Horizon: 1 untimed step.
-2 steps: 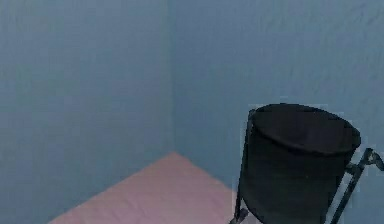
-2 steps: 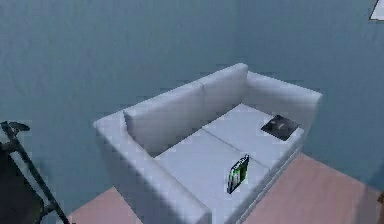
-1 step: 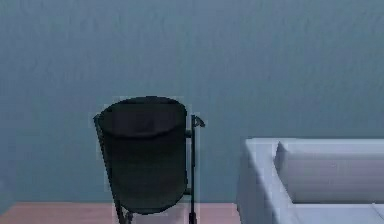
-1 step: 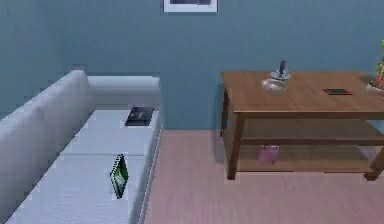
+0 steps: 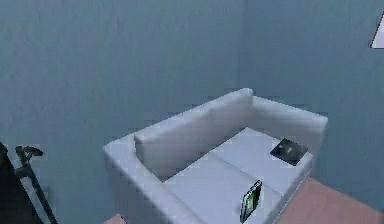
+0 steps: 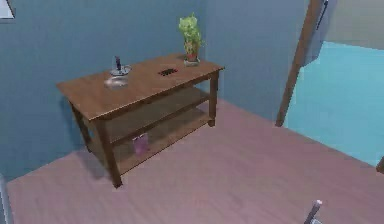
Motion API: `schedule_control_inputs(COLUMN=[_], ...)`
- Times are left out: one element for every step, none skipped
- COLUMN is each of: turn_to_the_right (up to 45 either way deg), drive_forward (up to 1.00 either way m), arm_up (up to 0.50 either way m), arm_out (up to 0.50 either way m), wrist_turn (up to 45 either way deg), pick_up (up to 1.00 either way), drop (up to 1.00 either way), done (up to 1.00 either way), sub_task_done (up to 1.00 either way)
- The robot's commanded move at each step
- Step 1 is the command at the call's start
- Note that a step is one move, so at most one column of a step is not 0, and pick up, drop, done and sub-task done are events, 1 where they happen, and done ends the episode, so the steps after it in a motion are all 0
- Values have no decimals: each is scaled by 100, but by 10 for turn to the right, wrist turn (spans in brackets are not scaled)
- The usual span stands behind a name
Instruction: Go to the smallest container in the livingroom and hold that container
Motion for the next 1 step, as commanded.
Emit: schedule_control_inputs(turn_to_the_right=[450], drive_forward=[0], arm_up=[0], arm_out=[0], wrist_turn=[0], pick_up=[0], drop=[0], done=[0], sub_task_done=[0])
